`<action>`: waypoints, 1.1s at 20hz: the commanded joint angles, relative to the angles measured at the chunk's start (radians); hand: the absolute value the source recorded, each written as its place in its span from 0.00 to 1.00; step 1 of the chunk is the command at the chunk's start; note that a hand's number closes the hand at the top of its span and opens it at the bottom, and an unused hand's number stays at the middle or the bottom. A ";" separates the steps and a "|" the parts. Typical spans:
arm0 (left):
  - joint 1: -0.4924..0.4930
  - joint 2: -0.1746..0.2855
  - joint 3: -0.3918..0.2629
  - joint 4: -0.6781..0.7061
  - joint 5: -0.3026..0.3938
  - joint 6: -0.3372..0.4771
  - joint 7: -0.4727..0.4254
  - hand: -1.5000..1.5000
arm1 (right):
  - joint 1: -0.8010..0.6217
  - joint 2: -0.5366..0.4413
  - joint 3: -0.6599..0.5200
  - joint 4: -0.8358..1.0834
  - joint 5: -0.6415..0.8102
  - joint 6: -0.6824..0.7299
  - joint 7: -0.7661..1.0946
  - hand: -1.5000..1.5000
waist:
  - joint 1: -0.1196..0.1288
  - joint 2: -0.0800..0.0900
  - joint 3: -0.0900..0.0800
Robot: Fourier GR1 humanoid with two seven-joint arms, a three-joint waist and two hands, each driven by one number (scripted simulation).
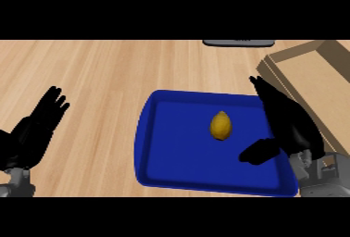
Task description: Pick the lemon from the tray and place it in the cardboard box
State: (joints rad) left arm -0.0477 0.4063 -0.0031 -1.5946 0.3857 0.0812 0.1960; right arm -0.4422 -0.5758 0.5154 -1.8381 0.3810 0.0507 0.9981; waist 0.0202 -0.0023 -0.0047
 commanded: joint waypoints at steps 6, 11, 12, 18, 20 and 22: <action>-0.009 0.039 0.082 0.003 0.041 -0.054 0.017 0.50 | -0.152 0.156 -0.037 0.115 -0.101 0.164 0.242 0.00 | -0.011 0.002 0.004; 0.078 -0.006 0.051 -0.002 0.005 -0.076 -0.048 0.50 | -0.124 0.172 -0.023 0.097 -0.114 0.191 0.279 0.00 | -0.014 0.000 0.004; 0.012 -0.012 0.045 -0.014 -0.001 -0.028 0.015 0.50 | -0.156 0.180 -0.026 0.196 -0.103 0.195 0.228 0.00 | -0.011 0.003 0.004; 0.030 -0.021 0.075 0.031 -0.005 -0.081 -0.028 0.50 | -0.113 0.213 -0.042 0.150 -0.068 0.200 0.236 0.00 | -0.018 0.002 0.004; -0.006 -0.020 0.080 0.009 -0.024 -0.041 0.023 0.50 | -0.055 0.215 -0.019 0.192 -0.007 0.158 0.133 0.00 | -0.020 0.002 0.005; 0.030 -0.041 0.067 -0.026 -0.034 -0.047 0.040 0.50 | -0.079 0.243 -0.043 0.106 -0.019 0.220 0.211 0.00 | -0.020 0.001 0.004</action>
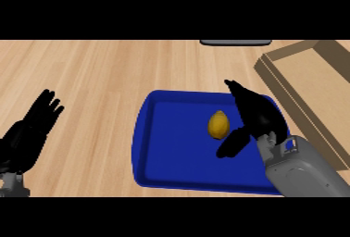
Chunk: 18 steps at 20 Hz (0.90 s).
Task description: Pick the lemon from the tray and place it in the cardboard box
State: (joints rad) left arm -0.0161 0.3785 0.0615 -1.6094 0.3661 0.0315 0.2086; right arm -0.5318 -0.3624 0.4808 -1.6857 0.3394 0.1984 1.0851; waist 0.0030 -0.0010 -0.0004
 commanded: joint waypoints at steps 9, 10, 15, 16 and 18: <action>-0.030 -0.010 0.042 -0.022 -0.010 -0.021 0.049 0.50 | -0.094 0.111 -0.012 0.160 0.133 0.099 0.056 0.00 | 0.005 0.002 0.000; -0.057 -0.021 0.036 0.035 -0.020 -0.034 0.022 0.50 | -0.067 0.108 -0.010 0.103 0.127 0.118 0.091 0.00 | -0.003 0.001 0.000; -0.032 -0.026 0.040 -0.021 -0.040 -0.032 0.041 0.50 | -0.048 0.163 -0.004 0.210 0.195 0.077 0.013 0.00 | 0.002 0.001 0.000; -0.043 -0.045 0.057 0.043 -0.026 -0.047 -0.007 0.50 | -0.038 0.120 -0.047 0.137 0.149 0.146 0.037 0.00 | -0.004 0.001 0.000; -0.037 -0.045 0.035 -0.036 -0.042 -0.015 0.074 0.50 | -0.033 0.151 -0.045 0.178 0.173 0.126 0.031 0.00 | 0.000 0.000 0.000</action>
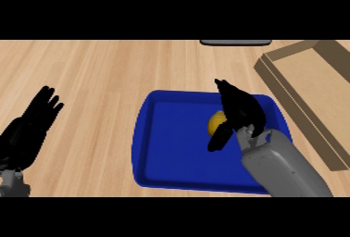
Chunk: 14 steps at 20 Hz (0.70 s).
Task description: Pick the lemon from the tray and place it in the cardboard box
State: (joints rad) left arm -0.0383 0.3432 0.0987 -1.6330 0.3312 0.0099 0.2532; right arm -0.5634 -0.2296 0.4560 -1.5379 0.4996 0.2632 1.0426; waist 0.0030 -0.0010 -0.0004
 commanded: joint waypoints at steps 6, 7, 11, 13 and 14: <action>0.044 -0.057 -0.020 -0.012 -0.056 0.006 -0.043 0.50 | -0.037 0.065 -0.033 0.135 0.079 0.063 0.067 0.00 | 0.004 0.001 0.000; 0.021 -0.019 0.009 -0.045 -0.011 -0.018 0.036 0.50 | -0.051 0.093 -0.052 0.116 0.069 0.081 0.101 0.00 | 0.003 0.000 0.000; 0.010 -0.009 0.050 0.050 -0.004 -0.075 -0.038 0.50 | -0.003 0.070 -0.064 0.099 0.082 0.109 0.073 0.00 | -0.002 0.001 0.000; -0.020 -0.010 0.050 0.019 -0.017 -0.041 0.016 0.50 | 0.002 0.063 -0.068 0.129 0.097 0.127 0.024 0.00 | 0.000 0.001 0.000; 0.041 -0.008 0.073 -0.002 0.016 -0.095 -0.027 0.50 | 0.053 0.093 -0.045 0.126 0.142 0.057 0.014 0.00 | 0.002 0.000 0.000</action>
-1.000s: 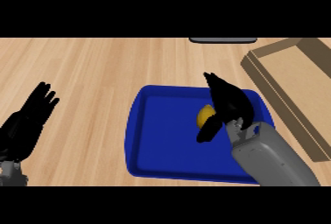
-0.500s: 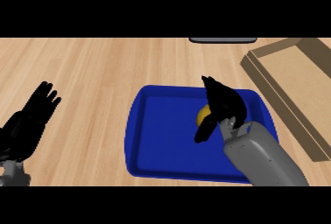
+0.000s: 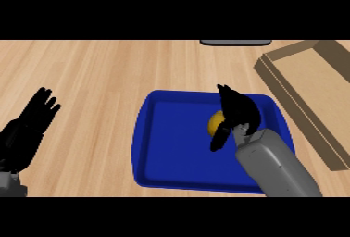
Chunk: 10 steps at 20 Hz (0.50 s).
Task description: Pick the lemon from the tray and place it in the cardboard box
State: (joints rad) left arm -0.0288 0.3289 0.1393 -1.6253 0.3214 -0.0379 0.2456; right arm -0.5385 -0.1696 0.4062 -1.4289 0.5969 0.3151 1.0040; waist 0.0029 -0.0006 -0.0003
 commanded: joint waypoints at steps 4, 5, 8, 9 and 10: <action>-0.020 -0.041 -0.047 -0.069 -0.073 0.062 0.072 0.50 | 0.059 0.045 0.015 0.045 0.060 0.043 0.025 0.00 | -0.002 -0.001 0.001; 0.025 -0.052 -0.022 -0.102 -0.036 0.037 0.058 0.50 | 0.055 0.094 0.023 0.010 0.081 0.043 0.075 0.00 | 0.001 -0.001 0.000; 0.010 -0.009 0.023 -0.036 -0.019 -0.016 0.050 0.50 | 0.037 0.046 -0.041 0.122 0.077 0.052 -0.033 0.00 | 0.002 0.001 0.000; 0.015 -0.032 0.015 -0.028 -0.029 -0.021 0.027 0.50 | 0.024 0.113 -0.031 0.096 0.096 0.055 0.036 0.00 | 0.001 0.000 0.000; -0.003 -0.023 0.035 0.010 -0.030 -0.039 -0.004 0.50 | 0.054 0.067 -0.054 0.067 0.095 0.069 -0.004 0.00 | -0.002 0.000 0.000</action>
State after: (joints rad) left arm -0.0183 0.2995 0.1454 -1.6517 0.2902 -0.0459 0.2654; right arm -0.5056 -0.1034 0.3771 -1.3535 0.6721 0.3421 0.9652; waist 0.0037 -0.0006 -0.0002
